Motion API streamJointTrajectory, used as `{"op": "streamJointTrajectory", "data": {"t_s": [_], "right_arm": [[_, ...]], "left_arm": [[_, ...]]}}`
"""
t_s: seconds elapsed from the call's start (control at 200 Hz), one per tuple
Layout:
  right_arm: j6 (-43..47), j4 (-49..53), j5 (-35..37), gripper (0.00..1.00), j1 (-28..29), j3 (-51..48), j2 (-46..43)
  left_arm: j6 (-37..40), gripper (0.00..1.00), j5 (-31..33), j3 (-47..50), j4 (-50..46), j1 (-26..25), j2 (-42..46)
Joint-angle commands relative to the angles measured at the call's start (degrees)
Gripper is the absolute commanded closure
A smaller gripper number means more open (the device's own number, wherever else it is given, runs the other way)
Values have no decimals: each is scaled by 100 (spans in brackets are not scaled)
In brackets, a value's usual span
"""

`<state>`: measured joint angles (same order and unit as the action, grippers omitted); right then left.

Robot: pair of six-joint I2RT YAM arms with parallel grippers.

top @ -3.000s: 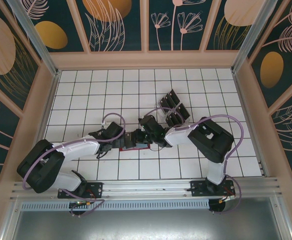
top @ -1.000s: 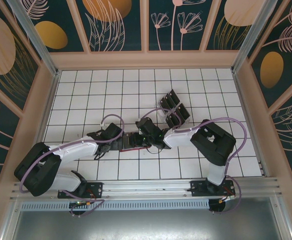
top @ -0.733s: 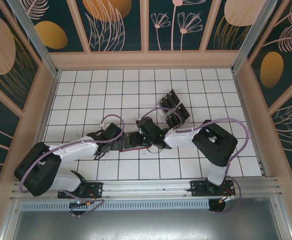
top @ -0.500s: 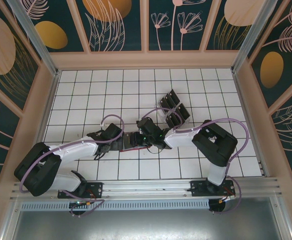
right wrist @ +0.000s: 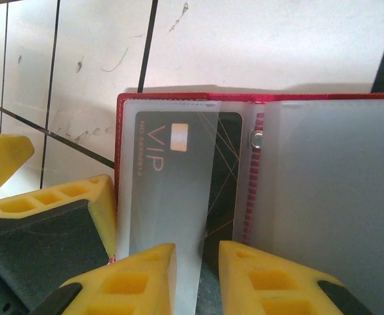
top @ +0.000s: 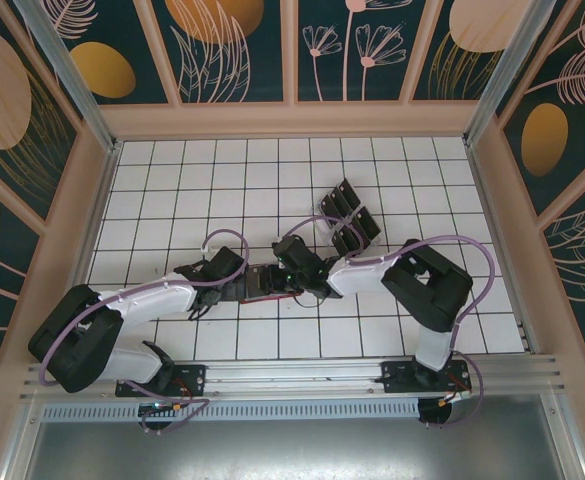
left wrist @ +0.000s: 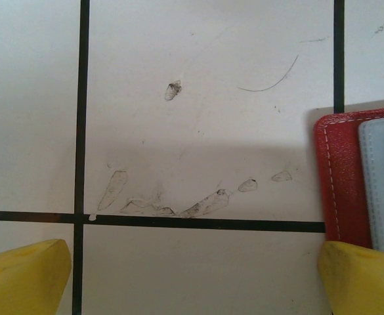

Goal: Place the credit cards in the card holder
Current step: Insert the credit card into the card slot.

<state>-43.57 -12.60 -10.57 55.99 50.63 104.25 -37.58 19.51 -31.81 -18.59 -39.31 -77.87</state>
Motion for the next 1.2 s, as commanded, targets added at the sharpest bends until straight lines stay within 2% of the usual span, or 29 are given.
{"op": "streamJointTrajectory", "data": {"t_s": [0.0, 0.275, 0.555, 0.661, 0.856, 1.196], "right_arm": [[8, -43, -93, 76, 79, 191, 158], [15, -76, -238, 77, 119, 444, 327], [61, -85, -223, 76, 75, 414, 65], [60, -83, -142, 72, 26, 273, -253], [139, 71, -42, 64, -131, 78, -547], [229, 144, -7, 65, -192, 62, -184]], "left_arm": [[5, 4, -26, 79, 66, 23, -86], [-28, 3, -5, 13, 34, 21, 22], [-326, 2, 956, -315, -525, 28, 707], [-364, 1, 1137, -432, -608, 24, 857], [-311, 1, 1129, -663, -637, 21, 709], [-333, 1, 947, -413, -387, 27, 218]]}}
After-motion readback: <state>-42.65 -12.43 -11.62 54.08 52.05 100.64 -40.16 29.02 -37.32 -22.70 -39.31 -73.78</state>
